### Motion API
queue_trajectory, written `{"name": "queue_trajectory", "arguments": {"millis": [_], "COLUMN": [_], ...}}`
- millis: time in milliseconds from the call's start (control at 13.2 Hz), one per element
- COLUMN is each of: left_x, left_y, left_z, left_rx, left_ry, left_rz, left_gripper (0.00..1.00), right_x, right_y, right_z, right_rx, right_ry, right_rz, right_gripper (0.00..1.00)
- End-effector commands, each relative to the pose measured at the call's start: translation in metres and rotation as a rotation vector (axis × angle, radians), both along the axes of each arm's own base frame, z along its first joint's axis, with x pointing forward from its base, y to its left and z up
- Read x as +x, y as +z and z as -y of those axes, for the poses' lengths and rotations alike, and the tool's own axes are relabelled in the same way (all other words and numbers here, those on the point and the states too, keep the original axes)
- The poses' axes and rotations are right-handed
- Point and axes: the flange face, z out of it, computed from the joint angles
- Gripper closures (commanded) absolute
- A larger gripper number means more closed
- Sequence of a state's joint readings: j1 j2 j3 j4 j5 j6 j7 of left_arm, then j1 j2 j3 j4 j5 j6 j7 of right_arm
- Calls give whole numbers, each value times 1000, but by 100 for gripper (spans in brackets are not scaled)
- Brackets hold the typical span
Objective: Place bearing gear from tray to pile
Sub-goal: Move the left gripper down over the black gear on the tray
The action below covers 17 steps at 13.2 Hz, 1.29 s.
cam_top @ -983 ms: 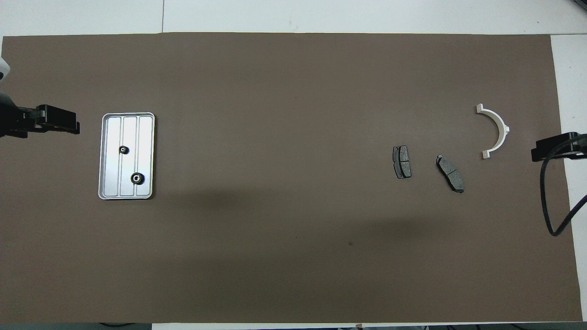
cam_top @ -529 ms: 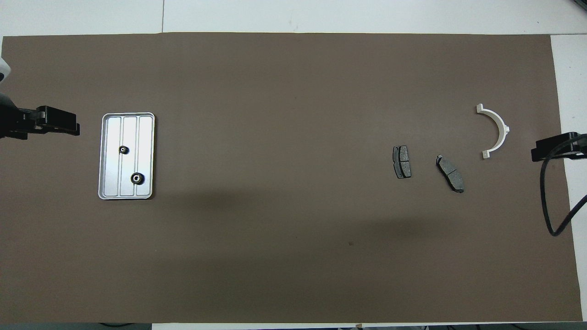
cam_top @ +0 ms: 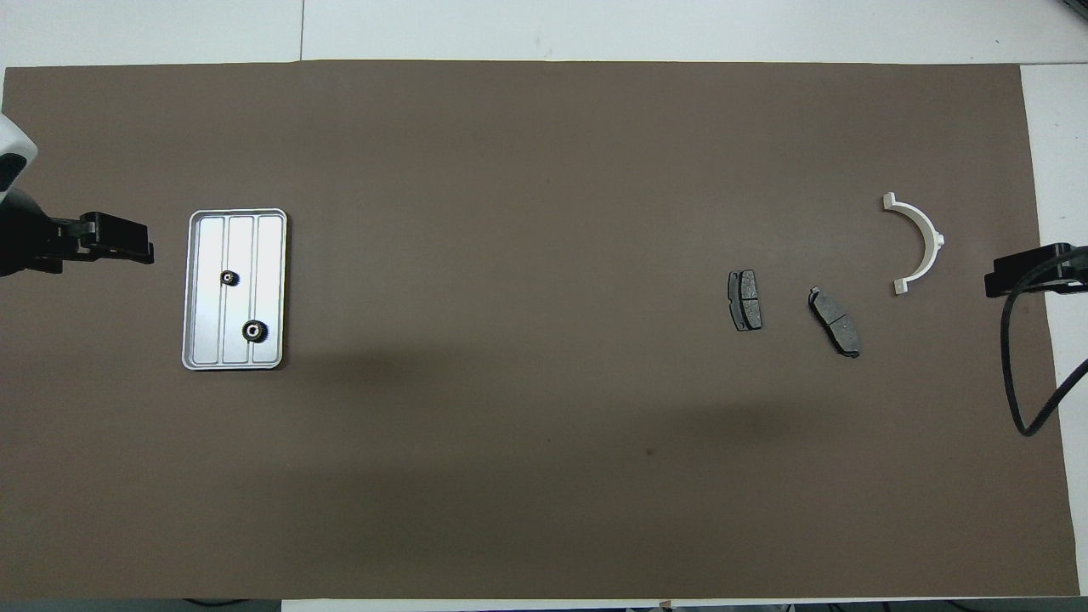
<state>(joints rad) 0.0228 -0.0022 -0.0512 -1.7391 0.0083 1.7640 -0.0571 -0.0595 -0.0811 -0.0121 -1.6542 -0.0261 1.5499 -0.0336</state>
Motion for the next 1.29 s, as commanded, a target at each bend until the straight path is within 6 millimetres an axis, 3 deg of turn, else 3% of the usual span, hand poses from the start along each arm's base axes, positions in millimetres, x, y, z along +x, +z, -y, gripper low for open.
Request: {"name": "queue_trajectory", "arguments": {"millis": [0,151,454,680,1059,1210], "left_x": [-2,-5,-13,-16,-10,-11], "left_y": [-47,-86,-139,-166,-212,-228], "left_z": [-5,-6,-5,-5,-2,3], "left_rx": [17,14,9,6,1,-2], "left_ry": [13,47,103,105,128,143], "left_rz": [10,12,19,36,2,8], "left_gripper": [0,0,7,14,14,21], "right_x": [-6,-6,-6,-5,-3,-3], "right_y": [-1,-2,-2,-2,-1,-5], "right_z": [1,1,1,2,2,2], "right_rx": [8,7,8,8,6,6], "right_ry": [25,28,26,28,33,33], "right_rz": [20,17,19,20,43,37], "right_gripper": [0,0,0,0,0,0]}}
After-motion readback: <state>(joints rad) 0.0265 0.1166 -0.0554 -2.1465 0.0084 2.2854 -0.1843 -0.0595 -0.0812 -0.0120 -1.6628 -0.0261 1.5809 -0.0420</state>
